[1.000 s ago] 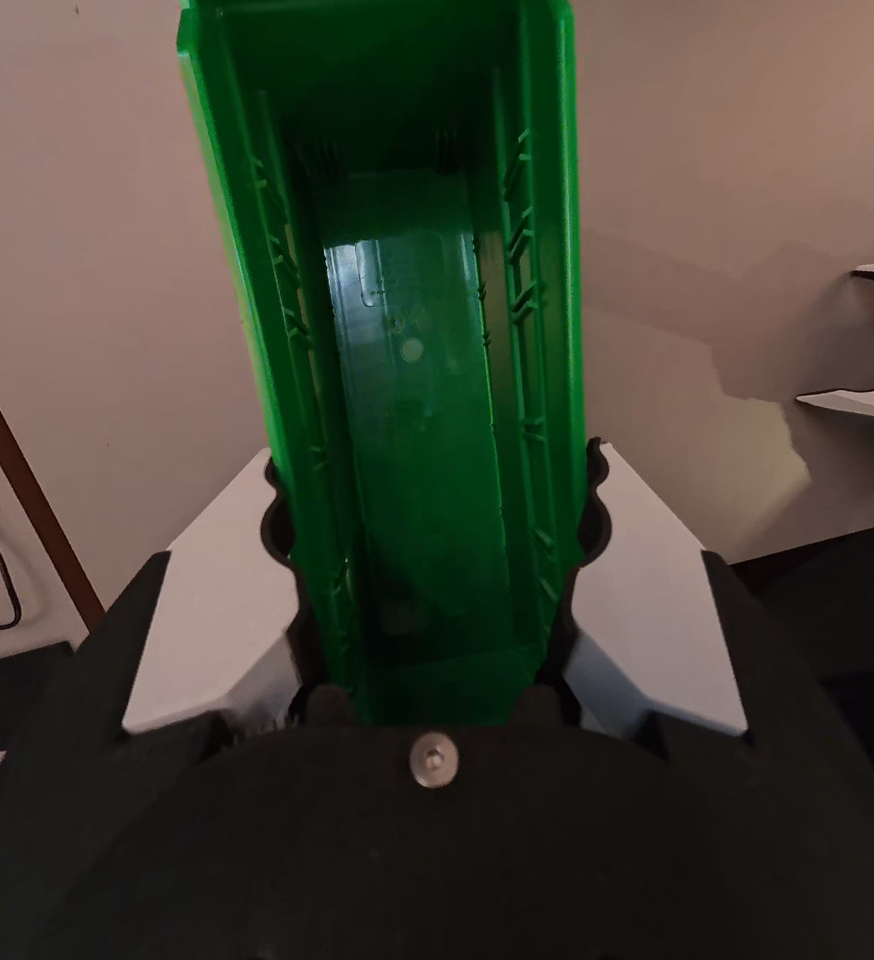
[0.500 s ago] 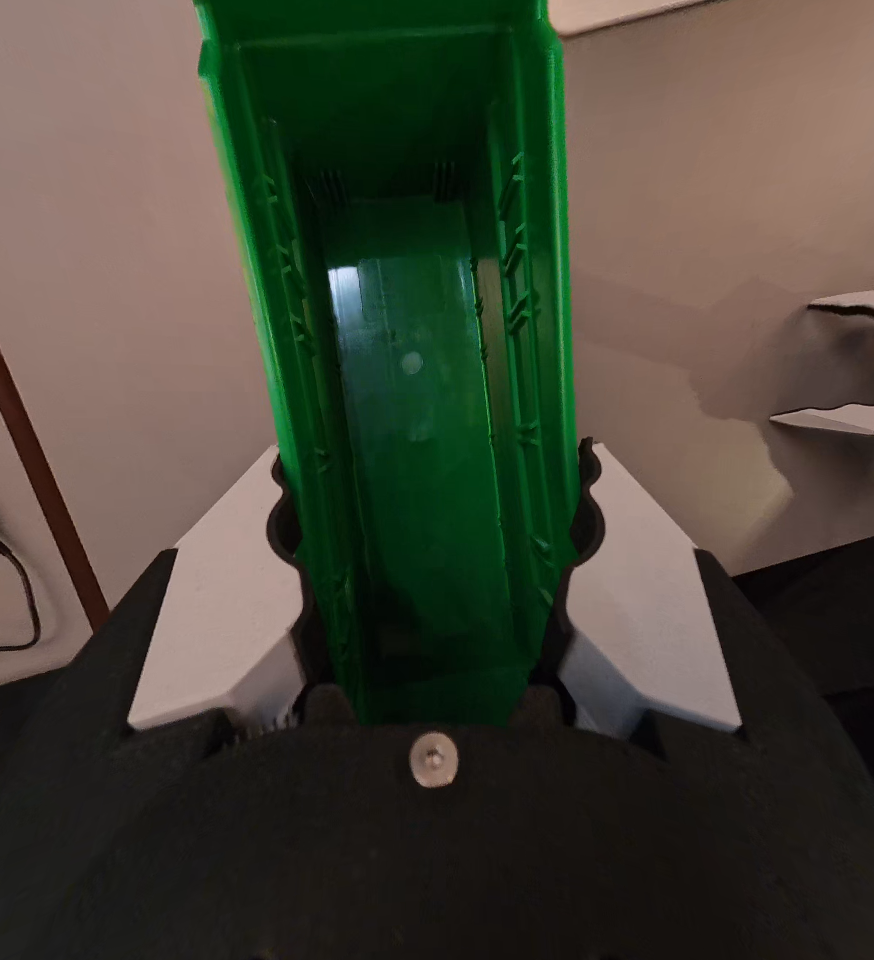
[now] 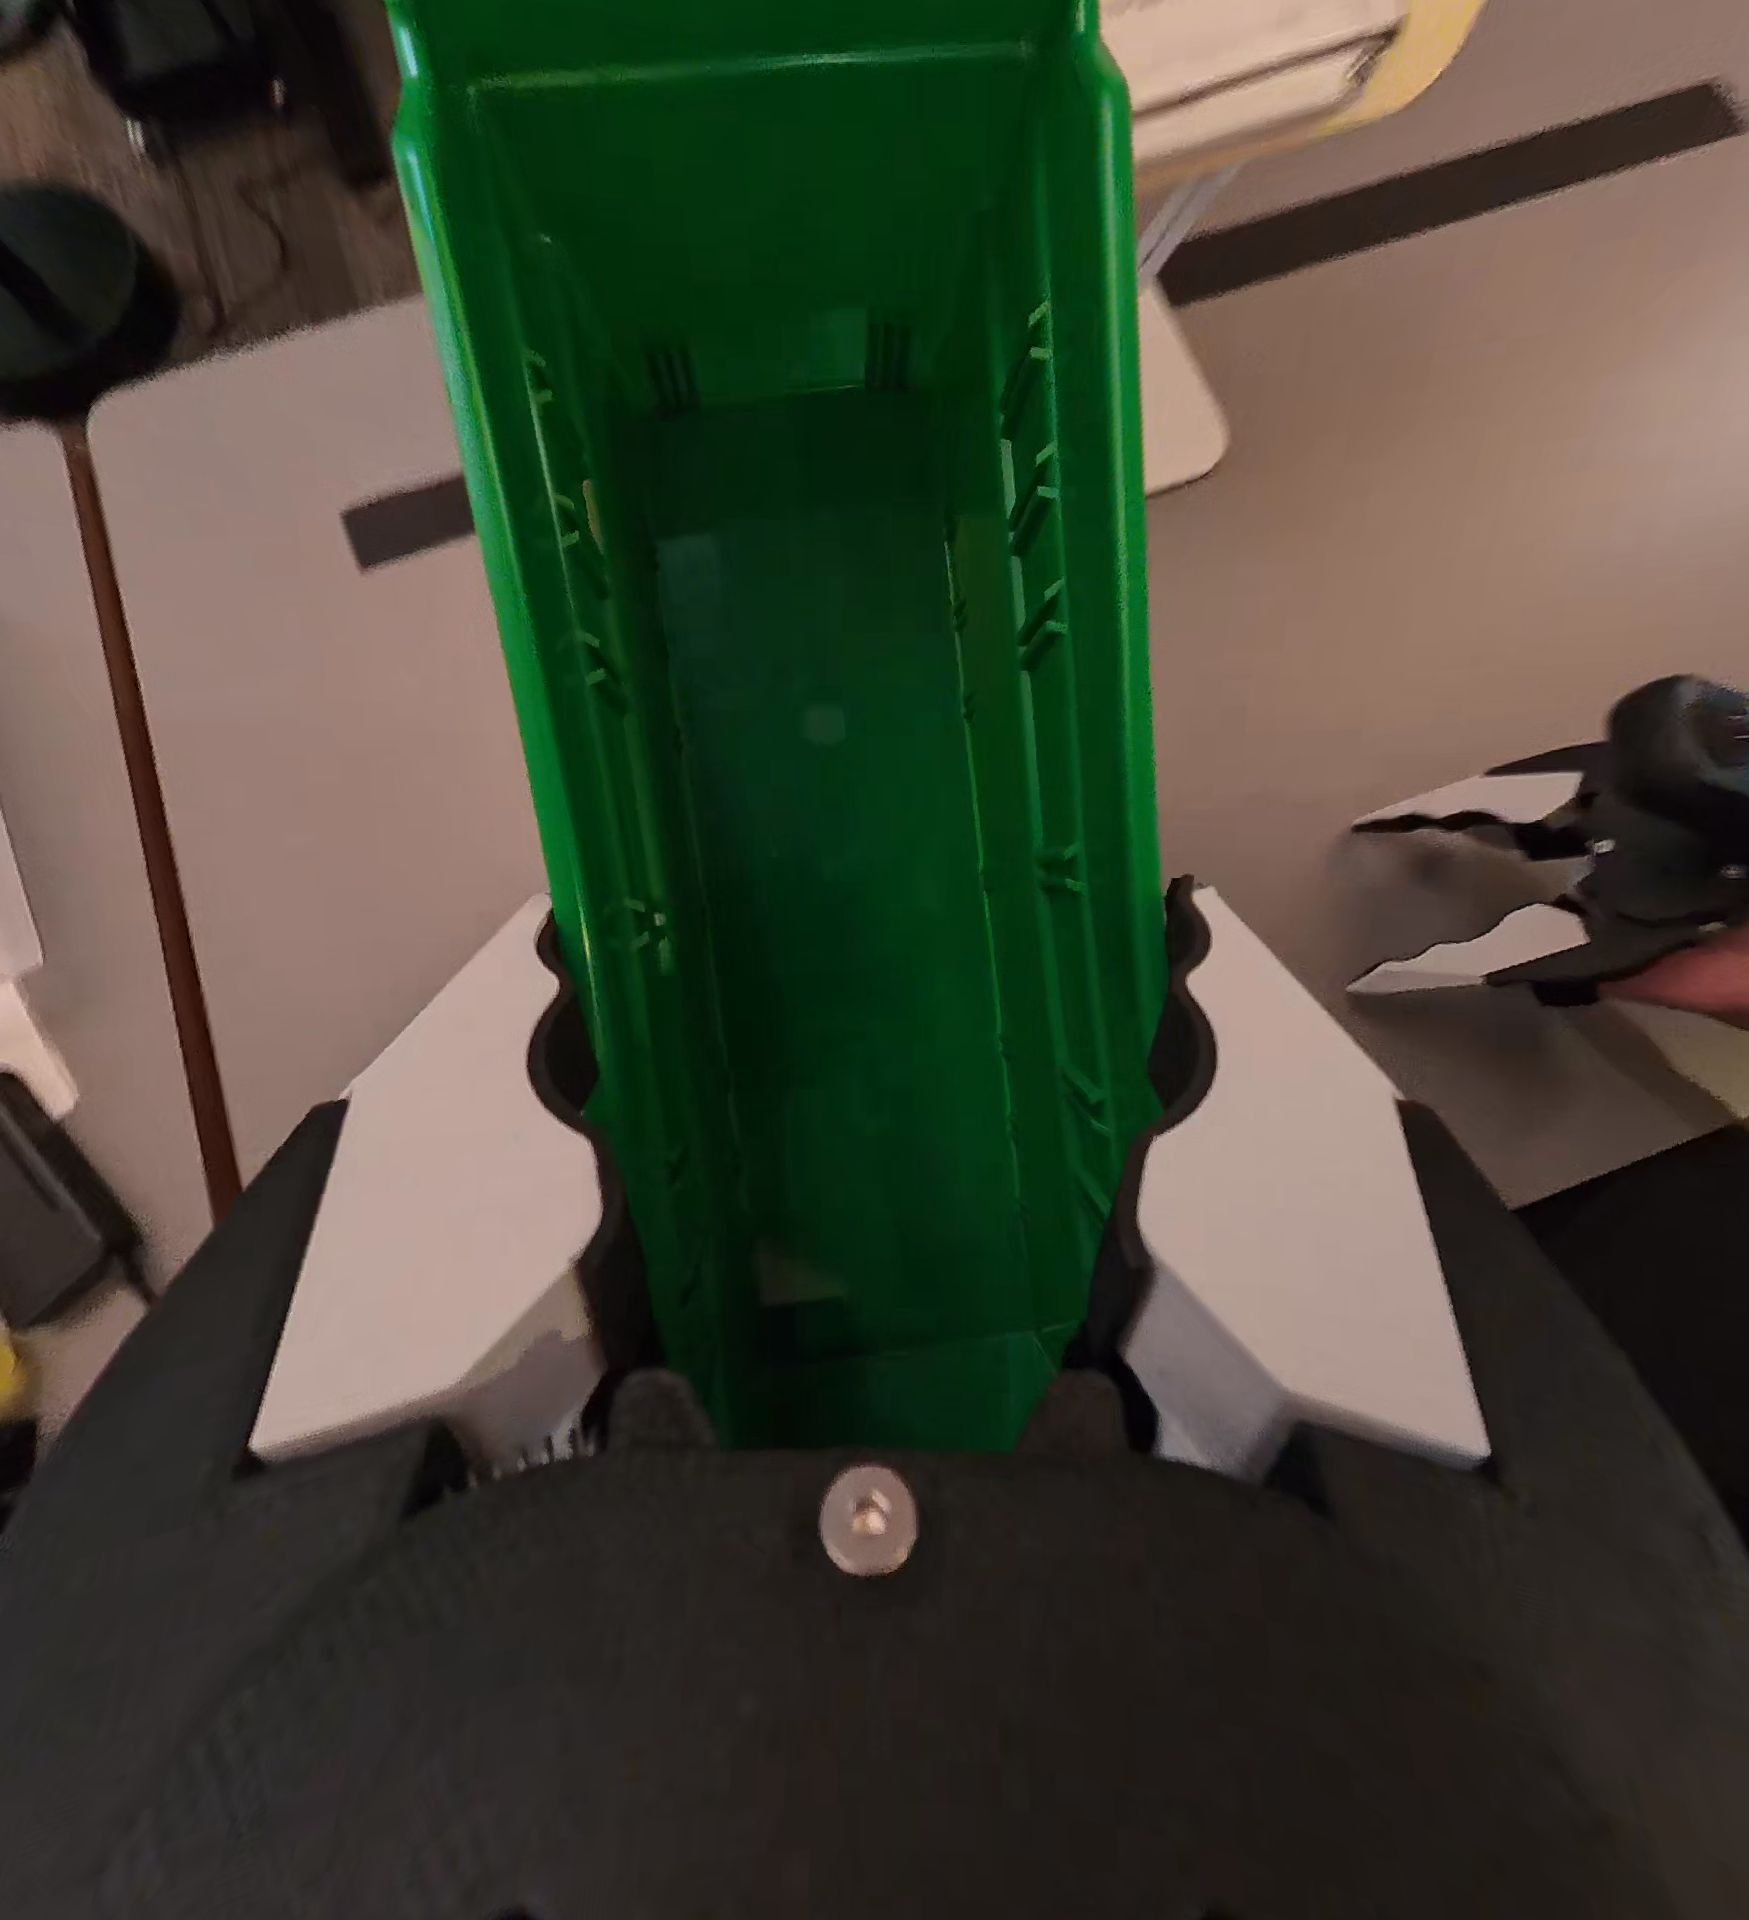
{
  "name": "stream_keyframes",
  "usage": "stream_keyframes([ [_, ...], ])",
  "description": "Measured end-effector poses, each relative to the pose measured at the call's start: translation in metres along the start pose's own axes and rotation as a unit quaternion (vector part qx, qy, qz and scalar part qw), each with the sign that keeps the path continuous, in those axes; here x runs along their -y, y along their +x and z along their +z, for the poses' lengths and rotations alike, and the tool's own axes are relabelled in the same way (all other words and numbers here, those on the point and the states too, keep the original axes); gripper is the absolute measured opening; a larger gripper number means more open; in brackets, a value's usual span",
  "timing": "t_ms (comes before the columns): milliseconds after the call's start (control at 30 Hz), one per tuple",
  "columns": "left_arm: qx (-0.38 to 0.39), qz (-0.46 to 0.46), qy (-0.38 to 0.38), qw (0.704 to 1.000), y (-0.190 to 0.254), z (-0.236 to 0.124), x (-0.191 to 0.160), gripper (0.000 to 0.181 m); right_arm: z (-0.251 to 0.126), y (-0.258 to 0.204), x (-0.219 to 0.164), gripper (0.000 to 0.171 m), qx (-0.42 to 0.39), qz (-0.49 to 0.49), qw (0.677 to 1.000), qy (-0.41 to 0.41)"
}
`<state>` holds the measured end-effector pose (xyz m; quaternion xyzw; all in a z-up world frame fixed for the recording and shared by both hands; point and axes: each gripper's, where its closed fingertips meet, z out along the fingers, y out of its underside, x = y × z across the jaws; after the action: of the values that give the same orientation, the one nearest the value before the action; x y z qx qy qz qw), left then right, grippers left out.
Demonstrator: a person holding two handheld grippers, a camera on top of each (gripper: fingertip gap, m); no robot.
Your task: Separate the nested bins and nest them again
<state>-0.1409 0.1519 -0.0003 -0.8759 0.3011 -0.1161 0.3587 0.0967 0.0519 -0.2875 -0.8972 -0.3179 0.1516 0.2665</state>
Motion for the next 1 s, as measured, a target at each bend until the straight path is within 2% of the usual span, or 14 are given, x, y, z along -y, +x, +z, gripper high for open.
stream_keyframes([
  [133,-0.045,0.041,0.040,0.997,0.058,0.000,0.028,0.109,-0.015,0.012,0.007,0.092,0.001,0.036,0.999,0.027],
  [233,-0.103,0.069,0.040,0.991,0.112,0.016,0.035,0.110,-0.035,0.030,0.014,0.092,-0.012,0.067,0.996,0.063],
  [333,-0.150,0.086,0.024,0.985,0.159,0.047,0.032,0.110,-0.050,0.054,0.010,0.088,-0.026,0.103,0.991,0.082],
  [467,-0.164,0.100,-0.013,0.981,0.199,0.101,0.015,0.110,-0.066,0.089,-0.006,0.085,-0.060,0.155,0.982,0.093],
  [633,-0.173,0.092,-0.071,0.978,0.224,0.167,-0.026,0.111,-0.086,0.118,-0.010,0.082,-0.062,0.243,0.957,0.145],
  [800,-0.178,0.059,-0.113,0.976,0.221,0.218,-0.066,0.112,-0.092,0.127,-0.012,0.081,-0.067,0.258,0.951,0.158],
  [1000,-0.175,0.046,-0.119,0.976,0.214,0.228,-0.073,0.119,-0.094,0.123,-0.005,0.078,-0.056,0.259,0.948,0.177],
])
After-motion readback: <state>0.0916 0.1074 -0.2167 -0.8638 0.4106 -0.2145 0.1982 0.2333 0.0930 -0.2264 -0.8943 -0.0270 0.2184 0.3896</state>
